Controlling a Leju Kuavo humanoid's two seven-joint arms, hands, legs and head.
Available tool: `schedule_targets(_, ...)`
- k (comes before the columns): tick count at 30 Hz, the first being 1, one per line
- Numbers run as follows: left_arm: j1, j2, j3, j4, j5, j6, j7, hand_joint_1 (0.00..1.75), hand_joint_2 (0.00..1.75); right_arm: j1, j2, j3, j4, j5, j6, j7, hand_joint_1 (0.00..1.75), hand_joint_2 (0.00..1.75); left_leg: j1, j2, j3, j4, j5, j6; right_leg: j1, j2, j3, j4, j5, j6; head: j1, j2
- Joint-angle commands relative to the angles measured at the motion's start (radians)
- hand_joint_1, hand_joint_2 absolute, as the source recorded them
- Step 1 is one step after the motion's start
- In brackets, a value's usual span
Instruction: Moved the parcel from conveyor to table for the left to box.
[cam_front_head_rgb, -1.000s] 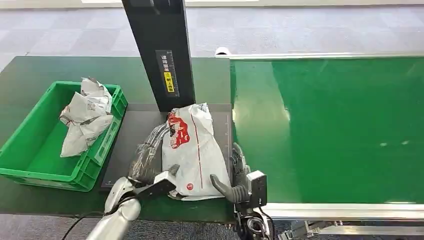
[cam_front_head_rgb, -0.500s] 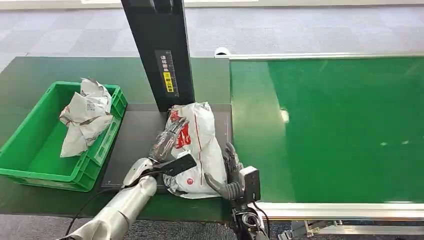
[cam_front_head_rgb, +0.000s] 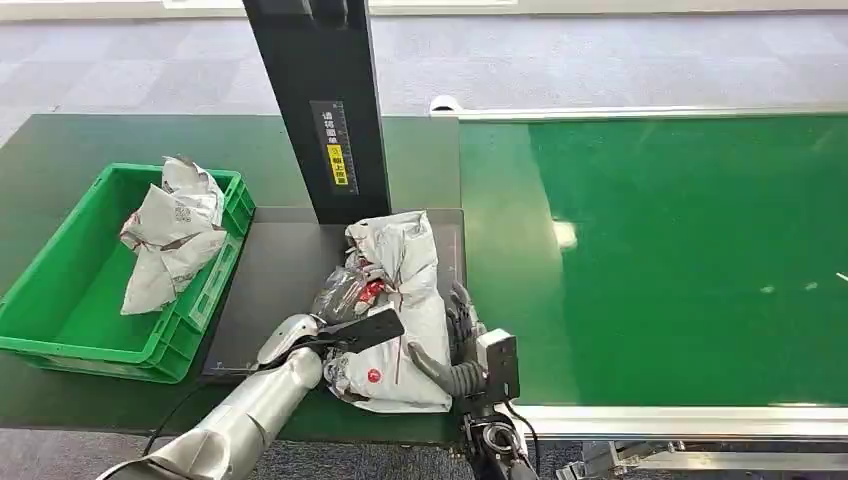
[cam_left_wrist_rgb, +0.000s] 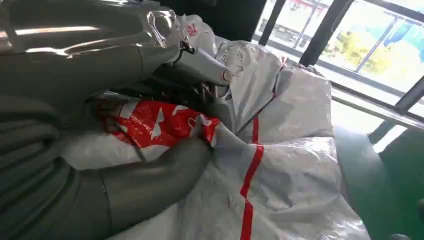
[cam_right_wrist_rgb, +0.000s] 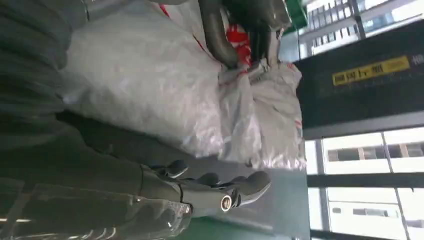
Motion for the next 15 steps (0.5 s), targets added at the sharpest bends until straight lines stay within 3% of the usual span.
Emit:
schedule_targets(1, 0.038, 0.021, 0.037, 0.033, 0.033, 0.011, -0.047, 1.75, 1.75, 0.066, -0.066, -0.014, -0.247, 0.001, -0.064, -0.001, 0.00, 1.75, -0.001, 0.002, 0.001, -0.003, 0.000, 0.001, -0.001, 0.001, 0.001, -0.003, 0.001, 0.000, -0.001, 0.000)
schedule_targets(6, 0.084, 0.020, 0.121, -0.154, 0.147, 0.130, -0.173, 1.75, 1.75, 0.099, -0.079, -0.069, -0.295, -0.004, -0.077, -0.001, 0.00, 1.75, 0.000, 0.001, 0.000, -0.002, 0.000, 0.001, 0.000, 0.000, 0.000, -0.002, 0.000, 0.000, -0.001, 0.000)
schedule_targets(9, 0.240, 0.044, 0.129, -0.593, 0.226, 0.124, -0.188, 1.75, 1.75, 0.107, -0.082, -0.100, -0.290, -0.006, -0.072, -0.001, 0.00, 1.75, 0.000, 0.003, -0.002, 0.000, 0.000, 0.000, 0.000, 0.002, -0.003, -0.001, 0.000, 0.000, -0.001, 0.000)
schedule_targets(15, 0.382, 0.100, 0.182, -0.956, 0.319, 0.151, -0.194, 1.75, 1.75, 0.117, -0.082, -0.117, -0.292, -0.008, -0.069, -0.001, 0.00, 1.75, 0.000, 0.007, -0.004, 0.000, -0.002, 0.000, 0.000, 0.005, -0.005, -0.001, 0.000, 0.000, 0.000, 0.000)
